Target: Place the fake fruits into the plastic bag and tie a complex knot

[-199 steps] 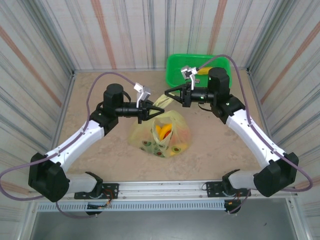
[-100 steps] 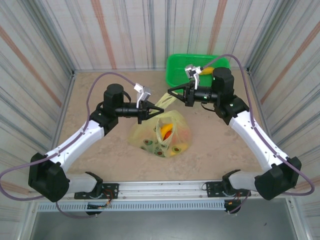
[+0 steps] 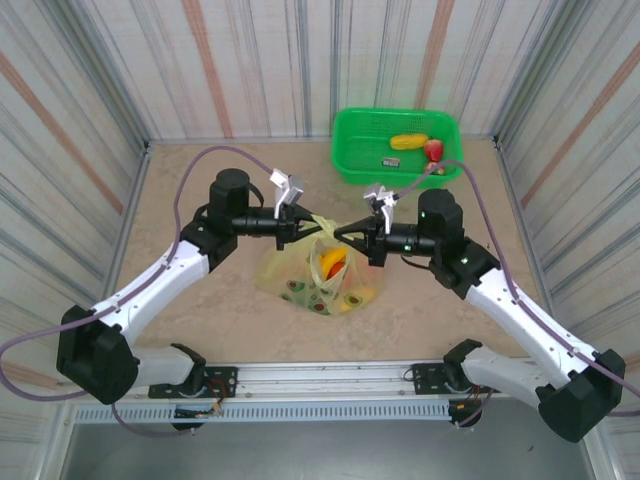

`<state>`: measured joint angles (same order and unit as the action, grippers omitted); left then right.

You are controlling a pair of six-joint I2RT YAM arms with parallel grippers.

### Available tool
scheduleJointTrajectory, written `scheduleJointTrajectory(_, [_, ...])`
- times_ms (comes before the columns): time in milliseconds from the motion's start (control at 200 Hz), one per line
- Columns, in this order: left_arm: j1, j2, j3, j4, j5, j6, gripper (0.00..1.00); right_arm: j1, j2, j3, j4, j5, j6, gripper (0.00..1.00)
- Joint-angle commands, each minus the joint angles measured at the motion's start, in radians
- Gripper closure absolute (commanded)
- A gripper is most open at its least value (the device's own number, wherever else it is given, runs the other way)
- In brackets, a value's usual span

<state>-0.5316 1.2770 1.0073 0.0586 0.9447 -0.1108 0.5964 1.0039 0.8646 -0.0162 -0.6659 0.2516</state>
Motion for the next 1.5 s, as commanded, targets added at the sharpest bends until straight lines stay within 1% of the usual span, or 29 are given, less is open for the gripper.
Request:
scheduleJointTrajectory(0, [0.013, -0.015, 0.007, 0.010, -0.001, 0.016, 0.99, -0.006, -0.045, -0.020, 0.072, 0.148, 0.027, 1.00])
scheduleJointTrajectory(130, [0.013, -0.019, 0.005, 0.009, -0.003, 0.019, 0.95, -0.051, -0.038, -0.023, 0.121, 0.183, 0.094, 1.00])
scheduleJointTrajectory(215, [0.013, -0.022, 0.004, 0.006, -0.013, 0.018, 0.84, -0.065, -0.031, -0.015, 0.106, 0.198, 0.109, 1.00])
scheduleJointTrajectory(301, [0.018, -0.029, 0.007, 0.007, -0.018, 0.019, 0.81, -0.070, -0.033, -0.017, 0.099, 0.198, 0.110, 1.00])
scheduleJointTrajectory(416, [0.028, -0.043, -0.006, 0.038, -0.021, 0.005, 0.81, -0.070, -0.035, -0.024, 0.102, 0.167, 0.118, 1.00])
scheduleJointTrajectory(491, [0.036, -0.045, -0.012, 0.059, -0.018, -0.004, 0.84, -0.068, -0.034, -0.022, 0.098, 0.142, 0.117, 1.00])
scheduleJointTrajectory(566, [0.043, -0.043, -0.013, 0.085, 0.000, -0.022, 0.85, -0.063, -0.030, -0.019, 0.087, 0.130, 0.111, 1.00])
scheduleJointTrajectory(716, [0.058, -0.051, -0.030, 0.139, 0.013, -0.055, 0.86, -0.056, -0.025, -0.007, 0.040, 0.129, 0.083, 1.00])
scheduleJointTrajectory(907, [0.065, -0.039, -0.035, 0.162, 0.022, -0.076, 0.91, -0.046, -0.043, -0.014, 0.012, 0.130, 0.071, 1.00])
scheduleJointTrajectory(997, [0.068, -0.036, -0.036, 0.168, 0.018, -0.079, 0.94, -0.021, -0.041, -0.015, -0.005, 0.106, 0.053, 1.00])
scheduleJointTrajectory(1117, [0.068, -0.032, -0.040, 0.183, 0.010, -0.095, 0.94, 0.040, -0.019, -0.022, -0.005, 0.068, 0.034, 1.00])
scheduleJointTrajectory(1207, [0.068, -0.028, -0.043, 0.197, 0.016, -0.111, 0.93, 0.088, 0.024, -0.032, 0.007, 0.099, 0.020, 1.00])
scheduleJointTrajectory(1302, [0.068, -0.028, -0.041, 0.193, 0.022, -0.112, 0.94, 0.111, 0.058, -0.055, 0.053, 0.153, 0.025, 1.00])
scheduleJointTrajectory(1352, [0.068, -0.030, -0.043, 0.191, 0.023, -0.112, 0.93, 0.113, 0.066, -0.088, 0.118, 0.210, 0.057, 1.00])
scheduleJointTrajectory(1413, [0.068, -0.026, -0.041, 0.188, 0.026, -0.116, 0.92, 0.113, 0.078, -0.129, 0.210, 0.233, 0.089, 1.00])
scheduleJointTrajectory(1498, [0.068, -0.015, -0.030, 0.163, 0.028, -0.117, 0.89, 0.114, 0.098, -0.156, 0.281, 0.282, 0.115, 1.00])
